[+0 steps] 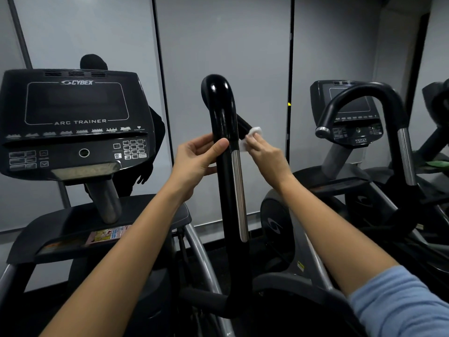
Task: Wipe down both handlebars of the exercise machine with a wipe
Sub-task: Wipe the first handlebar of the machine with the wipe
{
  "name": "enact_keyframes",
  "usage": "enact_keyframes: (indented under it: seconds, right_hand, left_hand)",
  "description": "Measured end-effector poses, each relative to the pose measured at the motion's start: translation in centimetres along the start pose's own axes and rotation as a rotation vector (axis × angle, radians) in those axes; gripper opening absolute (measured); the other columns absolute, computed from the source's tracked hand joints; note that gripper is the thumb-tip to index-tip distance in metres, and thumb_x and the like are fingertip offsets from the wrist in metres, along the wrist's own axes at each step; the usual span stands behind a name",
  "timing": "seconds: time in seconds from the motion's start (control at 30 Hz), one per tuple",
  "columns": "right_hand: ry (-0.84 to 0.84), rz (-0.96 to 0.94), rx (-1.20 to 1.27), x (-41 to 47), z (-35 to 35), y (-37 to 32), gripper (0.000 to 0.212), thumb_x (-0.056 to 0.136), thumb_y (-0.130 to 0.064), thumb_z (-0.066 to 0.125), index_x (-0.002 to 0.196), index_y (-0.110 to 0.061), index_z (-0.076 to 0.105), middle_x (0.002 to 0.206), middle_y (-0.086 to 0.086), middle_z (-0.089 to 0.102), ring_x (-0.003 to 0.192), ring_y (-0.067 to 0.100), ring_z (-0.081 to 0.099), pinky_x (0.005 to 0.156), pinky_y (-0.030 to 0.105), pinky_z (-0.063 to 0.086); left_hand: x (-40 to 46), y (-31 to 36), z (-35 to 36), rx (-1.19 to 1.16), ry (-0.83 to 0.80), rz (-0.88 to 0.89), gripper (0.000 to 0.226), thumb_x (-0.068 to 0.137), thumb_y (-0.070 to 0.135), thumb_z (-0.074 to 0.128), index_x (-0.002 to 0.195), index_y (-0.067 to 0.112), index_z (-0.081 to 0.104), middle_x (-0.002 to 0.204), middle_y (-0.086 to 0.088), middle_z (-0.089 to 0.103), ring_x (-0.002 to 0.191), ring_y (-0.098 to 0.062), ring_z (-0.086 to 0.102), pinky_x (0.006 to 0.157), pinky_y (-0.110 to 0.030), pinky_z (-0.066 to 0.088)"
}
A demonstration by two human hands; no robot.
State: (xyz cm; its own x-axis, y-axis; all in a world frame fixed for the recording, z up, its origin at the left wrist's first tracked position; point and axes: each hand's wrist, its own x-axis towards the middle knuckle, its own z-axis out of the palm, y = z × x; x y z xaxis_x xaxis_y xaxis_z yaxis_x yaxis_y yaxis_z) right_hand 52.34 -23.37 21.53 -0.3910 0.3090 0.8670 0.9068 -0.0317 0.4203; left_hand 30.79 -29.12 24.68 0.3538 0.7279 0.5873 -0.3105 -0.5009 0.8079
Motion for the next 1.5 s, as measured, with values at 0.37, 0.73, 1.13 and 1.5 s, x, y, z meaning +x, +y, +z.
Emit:
enact_keyframes:
  seconds: [0.37,0.73,1.13,1.5]
  right_hand:
    - [-0.059,-0.087,-0.052,5.4,-0.6,-1.5,0.052,0.059,-0.005,0.077,0.109,-0.015,0.07,0.113,0.0,0.069,0.104,0.011,0.066,0.08,0.015,0.051]
    - [0.05,0.493,0.477,5.2,-1.3,1.9,0.03,0.086,0.003,0.04,0.098,-0.007,0.066,0.098,0.009,0.069,0.086,0.029,0.063,0.069,0.031,0.045]
    - [-0.271,0.602,0.632,7.1,-0.5,2.0,0.042,0.073,0.008,0.033,0.09,-0.01,0.067,0.081,0.008,0.06,0.073,0.026,0.053,0.05,0.024,0.041]
    - [-0.34,0.583,0.594,10.6,-0.1,1.4,0.038,0.078,0.008,0.034,0.09,-0.008,0.066,0.082,0.013,0.059,0.083,0.034,0.056,0.07,0.037,0.047]
  left_hand:
    - [0.2,-0.1,-0.2,-0.001,-0.004,-0.003,0.019,0.086,0.014,0.062,0.104,0.019,0.064,0.079,0.01,0.074,0.076,-0.003,0.07,0.058,-0.018,0.054]
    - [0.3,-0.4,-0.3,-0.02,-0.003,0.0,0.015,0.086,0.014,0.061,0.099,0.02,0.065,0.076,0.012,0.074,0.074,-0.002,0.07,0.059,-0.019,0.054]
    - [0.2,-0.4,-0.2,-0.021,-0.008,0.008,0.016,0.087,0.014,0.061,0.101,0.021,0.064,0.076,0.012,0.074,0.074,-0.003,0.07,0.062,-0.02,0.056]
    - [0.3,-0.3,-0.4,-0.013,-0.006,-0.006,0.019,0.085,0.013,0.062,0.104,0.017,0.064,0.079,0.01,0.074,0.074,-0.004,0.07,0.06,-0.021,0.055]
